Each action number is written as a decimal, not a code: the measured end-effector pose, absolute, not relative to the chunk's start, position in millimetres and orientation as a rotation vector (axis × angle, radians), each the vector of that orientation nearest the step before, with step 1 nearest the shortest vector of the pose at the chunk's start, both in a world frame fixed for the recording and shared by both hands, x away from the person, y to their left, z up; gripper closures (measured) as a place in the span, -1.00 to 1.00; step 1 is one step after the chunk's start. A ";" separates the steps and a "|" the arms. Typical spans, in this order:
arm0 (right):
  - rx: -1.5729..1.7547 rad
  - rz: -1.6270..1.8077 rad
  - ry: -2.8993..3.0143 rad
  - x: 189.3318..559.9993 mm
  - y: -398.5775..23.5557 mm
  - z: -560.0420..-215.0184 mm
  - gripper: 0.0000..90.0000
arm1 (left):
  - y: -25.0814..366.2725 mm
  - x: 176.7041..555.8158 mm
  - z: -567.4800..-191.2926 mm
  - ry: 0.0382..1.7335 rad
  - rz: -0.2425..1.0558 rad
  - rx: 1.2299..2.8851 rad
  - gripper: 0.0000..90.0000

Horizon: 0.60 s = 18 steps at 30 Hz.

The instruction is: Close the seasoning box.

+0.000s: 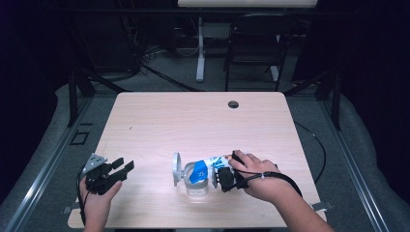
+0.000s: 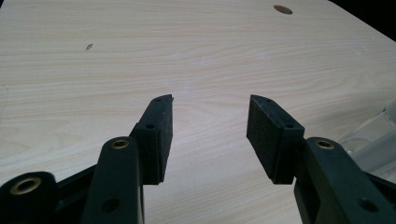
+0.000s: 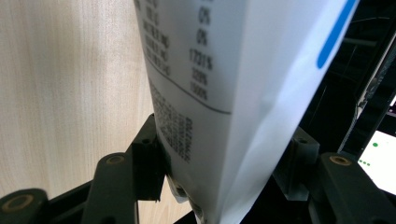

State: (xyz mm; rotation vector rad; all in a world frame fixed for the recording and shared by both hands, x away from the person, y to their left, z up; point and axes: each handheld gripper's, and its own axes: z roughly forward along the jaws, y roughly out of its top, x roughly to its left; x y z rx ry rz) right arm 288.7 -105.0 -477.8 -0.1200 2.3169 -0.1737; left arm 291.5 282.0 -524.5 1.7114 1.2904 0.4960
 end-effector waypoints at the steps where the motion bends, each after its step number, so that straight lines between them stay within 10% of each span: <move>1: -0.124 -0.180 2.313 288.5 -104.4 -477.5 -0.01 | 282.1 291.6 -524.7 1.289 0.496 1.709 0.14; 18: -0.147 -0.200 2.308 287.8 -100.9 -475.6 -0.01 | 282.4 291.6 -524.8 1.290 0.497 1.704 0.14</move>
